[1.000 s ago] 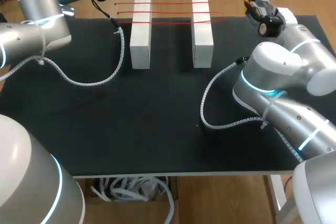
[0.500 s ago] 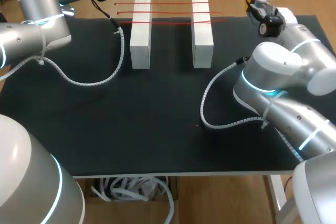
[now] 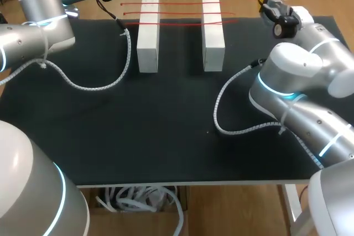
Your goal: Grab the tape and strap the tape.
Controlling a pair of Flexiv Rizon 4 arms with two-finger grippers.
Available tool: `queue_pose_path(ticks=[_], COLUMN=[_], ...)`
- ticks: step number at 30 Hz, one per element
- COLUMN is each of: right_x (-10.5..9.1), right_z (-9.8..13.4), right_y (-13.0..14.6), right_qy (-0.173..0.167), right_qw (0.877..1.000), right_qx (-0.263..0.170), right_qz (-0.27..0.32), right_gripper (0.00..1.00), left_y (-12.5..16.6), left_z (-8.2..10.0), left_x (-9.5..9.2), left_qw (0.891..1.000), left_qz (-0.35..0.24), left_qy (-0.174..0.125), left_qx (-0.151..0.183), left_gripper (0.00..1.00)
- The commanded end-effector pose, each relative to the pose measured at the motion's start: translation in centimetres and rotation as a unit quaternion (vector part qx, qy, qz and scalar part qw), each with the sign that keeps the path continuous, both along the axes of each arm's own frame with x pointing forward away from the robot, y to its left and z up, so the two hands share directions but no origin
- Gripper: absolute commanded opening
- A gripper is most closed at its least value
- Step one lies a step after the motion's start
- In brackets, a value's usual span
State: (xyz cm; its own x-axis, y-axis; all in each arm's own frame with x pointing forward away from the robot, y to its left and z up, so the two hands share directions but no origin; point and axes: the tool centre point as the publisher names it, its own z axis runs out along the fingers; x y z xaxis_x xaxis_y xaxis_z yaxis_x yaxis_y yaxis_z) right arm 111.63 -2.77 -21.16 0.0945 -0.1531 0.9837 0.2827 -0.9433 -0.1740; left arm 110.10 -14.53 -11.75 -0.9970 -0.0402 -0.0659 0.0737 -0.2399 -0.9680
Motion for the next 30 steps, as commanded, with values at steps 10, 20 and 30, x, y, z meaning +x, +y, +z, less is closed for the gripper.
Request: queue_pose_path(ticks=[10,20,30], right_x=[0.4,0.5,0.5], right_z=[0.7,0.7,0.7], right_y=[-0.4,-0.4,-0.4], right_qy=[0.006,0.016,0.015], right_qw=[0.998,0.995,0.995], right_qx=[-0.046,-0.078,-0.082], right_qz=[0.036,0.053,0.056], right_gripper=[0.00,0.00,0.00], left_y=[-0.7,-1.0,-1.4], left_z=[1.3,0.6,0.8], left_x=[-0.4,-0.9,-0.9], left_qw=[0.969,0.960,0.939], left_qz=[0.030,0.057,0.048], left_qy=[-0.032,0.055,0.043], left_qx=[0.243,0.270,0.339], left_gripper=[0.00,0.00,0.00])
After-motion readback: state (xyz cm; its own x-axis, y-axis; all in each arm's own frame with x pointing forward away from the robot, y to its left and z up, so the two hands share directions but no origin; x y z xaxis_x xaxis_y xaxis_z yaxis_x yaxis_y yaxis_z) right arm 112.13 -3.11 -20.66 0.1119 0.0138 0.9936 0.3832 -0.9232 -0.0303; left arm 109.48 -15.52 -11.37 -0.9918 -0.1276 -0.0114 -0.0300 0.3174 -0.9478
